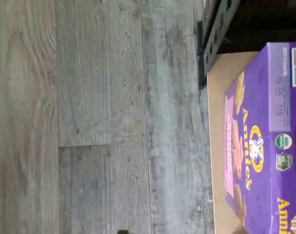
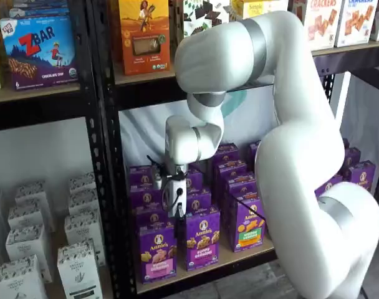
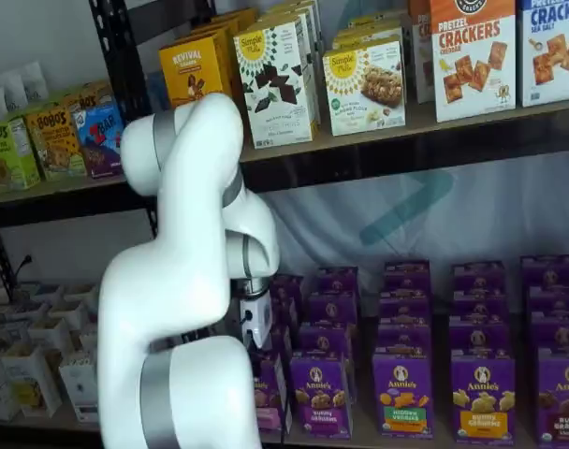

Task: Pick up the purple box with a pink patch in the middle, on the bottom shelf, the first box from the left

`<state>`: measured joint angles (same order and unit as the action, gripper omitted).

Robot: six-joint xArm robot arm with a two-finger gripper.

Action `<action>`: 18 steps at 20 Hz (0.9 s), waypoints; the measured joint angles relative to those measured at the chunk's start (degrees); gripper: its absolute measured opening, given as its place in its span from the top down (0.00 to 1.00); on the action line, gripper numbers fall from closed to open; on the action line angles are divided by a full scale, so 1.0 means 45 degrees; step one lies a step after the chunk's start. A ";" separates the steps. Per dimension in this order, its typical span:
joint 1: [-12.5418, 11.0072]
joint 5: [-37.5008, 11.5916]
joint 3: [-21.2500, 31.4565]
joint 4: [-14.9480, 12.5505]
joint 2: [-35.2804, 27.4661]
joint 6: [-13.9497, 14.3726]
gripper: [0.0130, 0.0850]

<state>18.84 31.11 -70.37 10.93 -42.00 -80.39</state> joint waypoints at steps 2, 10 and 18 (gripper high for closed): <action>0.0039 -0.0364 0.0123 -0.0519 0.0028 0.0482 0.00; 0.0127 -0.0823 -0.0008 -0.0366 -0.0159 0.0424 0.00; 0.0092 -0.0951 -0.0813 -0.0087 -0.0906 0.0145 0.00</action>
<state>19.26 26.83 -74.03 10.54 -46.08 -79.73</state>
